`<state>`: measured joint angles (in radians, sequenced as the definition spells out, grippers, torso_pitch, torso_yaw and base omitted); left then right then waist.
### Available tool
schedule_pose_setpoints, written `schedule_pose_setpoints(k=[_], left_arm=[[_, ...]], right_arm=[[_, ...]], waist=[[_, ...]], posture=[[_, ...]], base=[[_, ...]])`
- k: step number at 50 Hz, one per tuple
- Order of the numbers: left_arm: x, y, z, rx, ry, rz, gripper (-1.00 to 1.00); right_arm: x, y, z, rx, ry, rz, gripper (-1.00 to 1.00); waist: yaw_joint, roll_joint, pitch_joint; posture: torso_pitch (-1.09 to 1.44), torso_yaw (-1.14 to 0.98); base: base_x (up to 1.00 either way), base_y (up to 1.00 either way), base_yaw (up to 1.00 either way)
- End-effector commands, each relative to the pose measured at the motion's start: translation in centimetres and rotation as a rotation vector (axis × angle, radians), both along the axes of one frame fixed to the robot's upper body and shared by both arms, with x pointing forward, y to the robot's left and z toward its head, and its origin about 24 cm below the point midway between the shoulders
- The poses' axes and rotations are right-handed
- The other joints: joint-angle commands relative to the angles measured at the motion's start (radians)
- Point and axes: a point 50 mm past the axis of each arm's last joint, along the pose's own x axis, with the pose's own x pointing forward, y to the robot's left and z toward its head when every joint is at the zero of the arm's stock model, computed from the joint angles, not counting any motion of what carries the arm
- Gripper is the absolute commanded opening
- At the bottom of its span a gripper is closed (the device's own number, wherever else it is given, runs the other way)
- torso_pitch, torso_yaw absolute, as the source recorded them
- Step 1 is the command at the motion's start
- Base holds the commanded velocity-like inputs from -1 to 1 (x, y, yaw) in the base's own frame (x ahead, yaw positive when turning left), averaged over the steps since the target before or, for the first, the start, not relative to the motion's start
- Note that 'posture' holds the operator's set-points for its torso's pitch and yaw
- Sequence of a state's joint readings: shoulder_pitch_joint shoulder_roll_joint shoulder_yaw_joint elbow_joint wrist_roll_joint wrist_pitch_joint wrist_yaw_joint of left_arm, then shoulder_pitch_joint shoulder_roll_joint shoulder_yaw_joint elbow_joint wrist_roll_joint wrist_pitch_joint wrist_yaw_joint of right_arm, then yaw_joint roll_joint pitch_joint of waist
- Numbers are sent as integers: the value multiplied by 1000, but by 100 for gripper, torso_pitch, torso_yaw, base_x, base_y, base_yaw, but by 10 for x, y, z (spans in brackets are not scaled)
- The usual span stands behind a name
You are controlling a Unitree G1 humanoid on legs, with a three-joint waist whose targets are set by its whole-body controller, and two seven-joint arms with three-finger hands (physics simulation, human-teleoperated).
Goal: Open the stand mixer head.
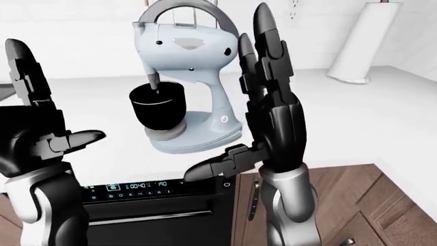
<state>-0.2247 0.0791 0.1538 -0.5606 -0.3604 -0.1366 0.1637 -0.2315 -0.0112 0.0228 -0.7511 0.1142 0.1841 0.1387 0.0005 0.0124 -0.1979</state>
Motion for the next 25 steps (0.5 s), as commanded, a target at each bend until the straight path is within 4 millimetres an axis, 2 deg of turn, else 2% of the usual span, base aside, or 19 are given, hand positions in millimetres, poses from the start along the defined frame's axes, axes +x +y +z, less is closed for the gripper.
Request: schedule_pose_setpoints(k=[1,7,8,10,16,25], left_arm=[[-4,-2,9,12,-59,-4,100],[-4,-1,9,13,-61,0,100],[-4,-2,9,13,-62,-2,100],[-4,-2,10,13,-63,-4,100],[-4,-2,11,16,-67,-4,100],[-3,0,13,13,-70,3,100]], right_arm=[[-3,-1,9,52,-2,36,100],[4,-6,5,111,151,83,100],[5,-6,0,56,167,73,100],[7,-7,-3,67,207,69,100],[11,-10,-21,-44,289,34,100],[9,-18,-24,-174,344,16,100]], waist=[[0,2,-7],[2,-2,-10],[2,-3,-10],[2,-5,-11],[3,-7,-14],[3,-7,-15]], posture=[[-24,0],[-24,0],[-24,0],[-24,0],[-24,0],[-24,0]], base=[[0,0,0],[0,0,0],[0,0,0],[0,0,0],[0,0,0],[0,0,0]])
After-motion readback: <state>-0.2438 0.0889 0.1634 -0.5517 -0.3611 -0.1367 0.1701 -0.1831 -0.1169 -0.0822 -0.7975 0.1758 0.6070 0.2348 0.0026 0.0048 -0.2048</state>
